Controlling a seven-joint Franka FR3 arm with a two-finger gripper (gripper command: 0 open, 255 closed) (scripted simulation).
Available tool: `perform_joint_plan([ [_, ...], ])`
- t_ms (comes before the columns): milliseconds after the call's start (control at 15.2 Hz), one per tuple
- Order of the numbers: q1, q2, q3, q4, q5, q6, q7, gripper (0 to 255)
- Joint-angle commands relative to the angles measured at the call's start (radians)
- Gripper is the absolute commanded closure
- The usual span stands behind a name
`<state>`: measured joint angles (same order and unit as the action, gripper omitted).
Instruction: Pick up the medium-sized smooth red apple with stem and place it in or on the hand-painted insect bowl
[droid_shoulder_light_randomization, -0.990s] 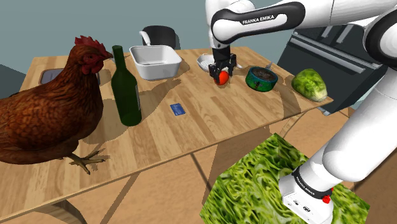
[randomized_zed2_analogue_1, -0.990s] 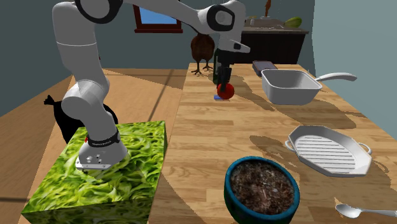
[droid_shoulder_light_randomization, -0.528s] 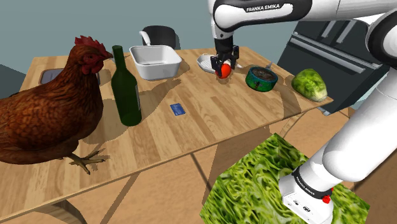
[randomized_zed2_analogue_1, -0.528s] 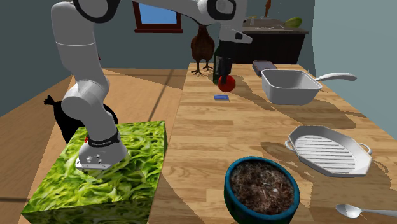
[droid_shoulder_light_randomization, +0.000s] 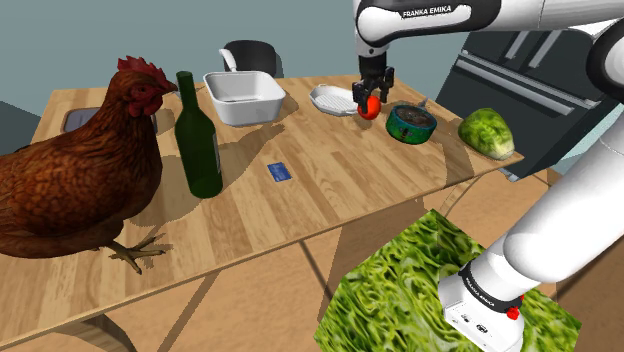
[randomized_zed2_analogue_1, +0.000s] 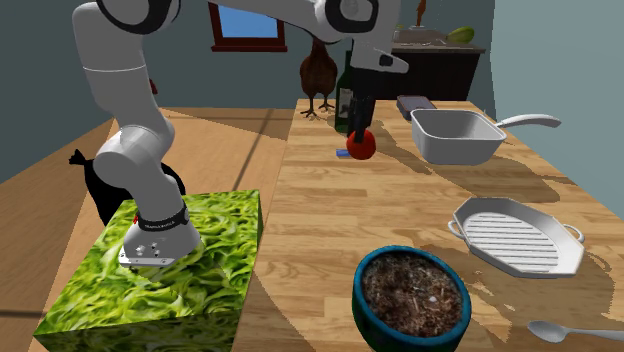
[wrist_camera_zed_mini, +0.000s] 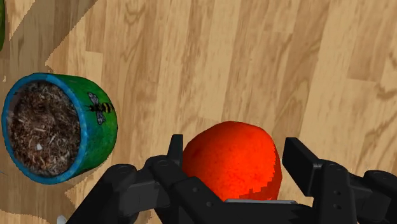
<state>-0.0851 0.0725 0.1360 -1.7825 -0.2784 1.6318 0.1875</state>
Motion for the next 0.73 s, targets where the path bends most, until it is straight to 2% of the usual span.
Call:
perform_joint_plan([
  [0, -0.024, -0.002, -0.022, 0.002, -0.008, 0.009, -0.045, 255],
  [660, -0.147, 0.032, -0.13, 0.037, -0.043, 0.074, -0.261, 255],
])
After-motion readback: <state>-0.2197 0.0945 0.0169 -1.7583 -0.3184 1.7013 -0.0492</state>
